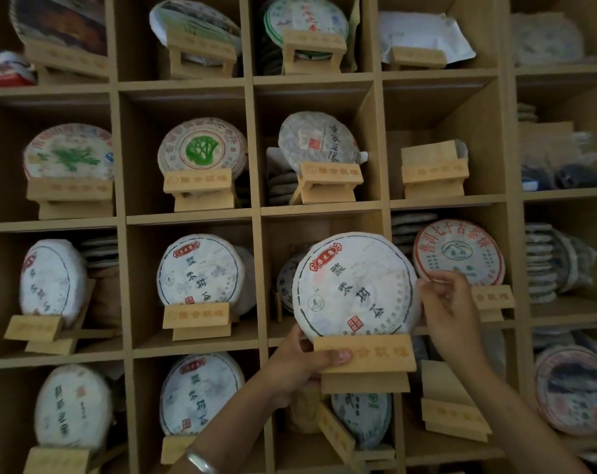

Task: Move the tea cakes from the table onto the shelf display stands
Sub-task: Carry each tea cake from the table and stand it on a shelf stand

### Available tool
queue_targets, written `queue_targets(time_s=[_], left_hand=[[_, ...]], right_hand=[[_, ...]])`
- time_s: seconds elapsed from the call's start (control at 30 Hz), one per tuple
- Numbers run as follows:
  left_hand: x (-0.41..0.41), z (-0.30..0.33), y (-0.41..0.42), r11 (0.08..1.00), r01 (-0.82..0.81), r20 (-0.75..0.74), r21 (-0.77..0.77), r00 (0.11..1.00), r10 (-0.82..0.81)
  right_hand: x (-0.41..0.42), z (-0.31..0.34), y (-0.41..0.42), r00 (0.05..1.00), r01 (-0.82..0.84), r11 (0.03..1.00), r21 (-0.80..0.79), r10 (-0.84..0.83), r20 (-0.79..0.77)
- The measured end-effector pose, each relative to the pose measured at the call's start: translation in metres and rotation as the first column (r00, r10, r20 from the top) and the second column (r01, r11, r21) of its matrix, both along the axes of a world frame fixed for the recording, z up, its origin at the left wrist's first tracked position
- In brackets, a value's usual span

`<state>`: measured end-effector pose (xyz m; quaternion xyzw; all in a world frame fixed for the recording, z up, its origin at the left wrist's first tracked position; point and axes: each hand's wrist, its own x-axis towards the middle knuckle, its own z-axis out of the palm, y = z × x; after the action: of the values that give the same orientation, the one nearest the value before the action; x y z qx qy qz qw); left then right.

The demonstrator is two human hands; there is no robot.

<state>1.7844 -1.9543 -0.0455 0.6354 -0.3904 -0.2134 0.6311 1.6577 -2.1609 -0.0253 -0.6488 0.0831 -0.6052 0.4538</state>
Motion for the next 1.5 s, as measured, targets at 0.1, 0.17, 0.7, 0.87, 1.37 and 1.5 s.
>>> queue_targets(time_s=[0.1,0.17,0.7,0.87,1.37,1.5], left_hand=[[0.000,-0.001,0.004,1.000,-0.007,-0.004,-0.009,1.000,0.006],[-0.001,-0.002,0.005,1.000,-0.007,-0.008,-0.006,1.000,0.007],[-0.016,-0.010,0.023,0.999,-0.023,-0.010,-0.028,1.000,0.023],[-0.018,-0.015,0.027,0.998,-0.032,-0.037,-0.048,0.999,0.030],[-0.023,-0.015,0.038,1.000,-0.013,-0.017,0.028,1.000,0.013],[-0.016,-0.004,0.050,0.991,-0.110,0.008,0.072,0.994,0.109]], right_hand=[[-0.006,-0.020,0.001,0.986,-0.156,0.988,0.022,0.157,-0.054],[-0.006,-0.028,0.005,0.946,-0.310,0.948,0.076,0.315,-0.075],[-0.011,-0.029,0.028,0.884,-0.423,0.874,0.240,0.456,-0.105],[-0.023,-0.050,0.033,0.920,-0.317,0.938,0.142,0.340,-0.192],[-0.020,-0.070,0.073,0.884,-0.421,0.852,0.312,0.462,-0.069],[-0.019,-0.075,0.078,0.875,-0.448,0.828,0.336,0.484,-0.026]])
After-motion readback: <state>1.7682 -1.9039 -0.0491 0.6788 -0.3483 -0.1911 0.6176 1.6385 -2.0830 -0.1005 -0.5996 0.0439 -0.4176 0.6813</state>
